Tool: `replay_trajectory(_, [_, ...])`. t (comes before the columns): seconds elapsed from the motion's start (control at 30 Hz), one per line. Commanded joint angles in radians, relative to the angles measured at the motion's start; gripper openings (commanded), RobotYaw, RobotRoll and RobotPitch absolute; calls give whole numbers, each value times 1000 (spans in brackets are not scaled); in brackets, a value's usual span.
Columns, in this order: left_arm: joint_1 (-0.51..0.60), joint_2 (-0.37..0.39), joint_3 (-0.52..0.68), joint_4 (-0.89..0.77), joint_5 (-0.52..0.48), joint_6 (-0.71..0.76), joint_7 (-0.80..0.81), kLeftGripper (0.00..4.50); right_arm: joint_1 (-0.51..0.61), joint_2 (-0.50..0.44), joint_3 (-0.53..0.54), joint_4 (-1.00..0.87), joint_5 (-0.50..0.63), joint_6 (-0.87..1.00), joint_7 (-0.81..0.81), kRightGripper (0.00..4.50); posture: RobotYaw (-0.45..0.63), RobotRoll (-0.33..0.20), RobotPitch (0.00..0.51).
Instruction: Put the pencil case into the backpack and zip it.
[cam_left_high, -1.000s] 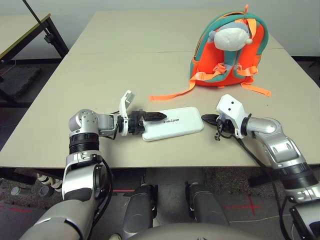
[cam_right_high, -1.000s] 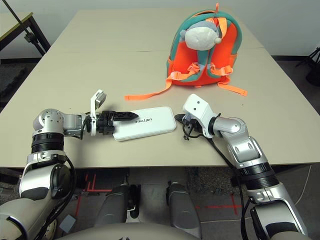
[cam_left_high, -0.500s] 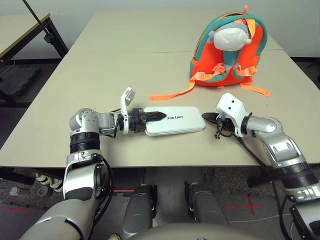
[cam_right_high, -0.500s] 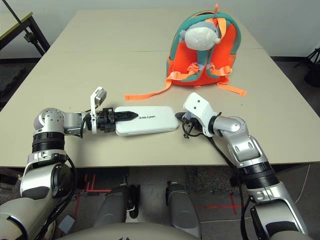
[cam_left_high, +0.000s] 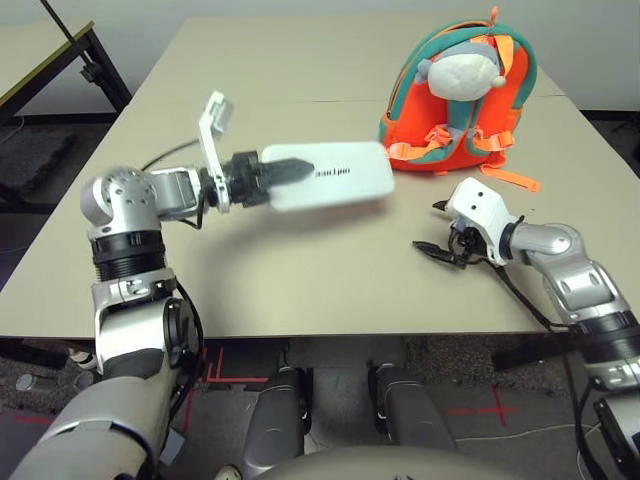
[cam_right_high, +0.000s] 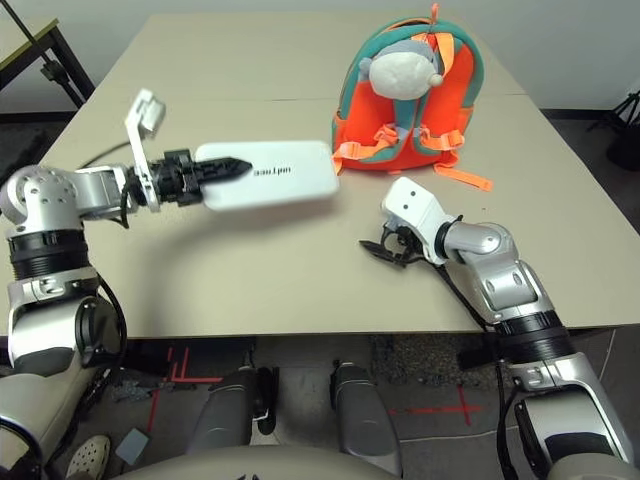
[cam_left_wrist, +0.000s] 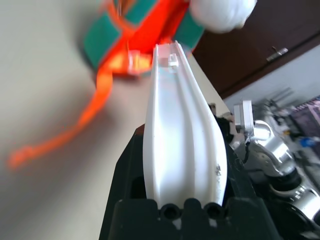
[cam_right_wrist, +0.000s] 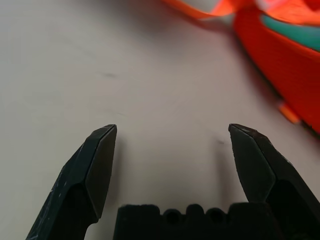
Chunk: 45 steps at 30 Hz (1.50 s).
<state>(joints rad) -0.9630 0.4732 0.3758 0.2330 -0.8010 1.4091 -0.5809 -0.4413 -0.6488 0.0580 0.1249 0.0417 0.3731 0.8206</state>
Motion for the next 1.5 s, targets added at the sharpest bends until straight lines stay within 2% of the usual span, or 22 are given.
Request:
replay_trajectory(0.03, [-82, 50, 28, 12, 19, -107, 2, 1192, -33, 11, -56, 23, 13, 80, -78, 4500, -163, 0, 116])
replay_trajectory(0.3, [-230, 93, 88, 156, 88, -398, 83, 1192, -124, 82, -166, 110, 38, 94, -272, 4500, -161, 0, 111])
replay_trajectory(0.43, [-230, 105, 64, 200, 131, -499, 82, 1192, -171, 116, -213, 141, 68, 99, -327, 4500, -158, 0, 109])
replay_trajectory(0.57, [-169, 109, -22, 203, 198, -552, 37, 1192, -238, 162, -265, 183, 120, 99, -381, 4500, -156, 0, 107])
replay_trajectory(0.9, [-125, 83, -80, 275, 257, -642, -1, 1192, -334, 225, -272, 286, 176, 85, -409, 4500, -156, 0, 97])
replay_trajectory(1.3, [-126, 52, -97, 269, 268, -649, -1, 1192, -515, 273, -255, 694, 119, -152, -448, 4500, -156, 0, 95])
replay_trajectory(1.5, [-114, 43, -100, 246, 263, -639, 7, 1192, -581, 300, -248, 825, 107, -244, -447, 4500, -145, 0, 95])
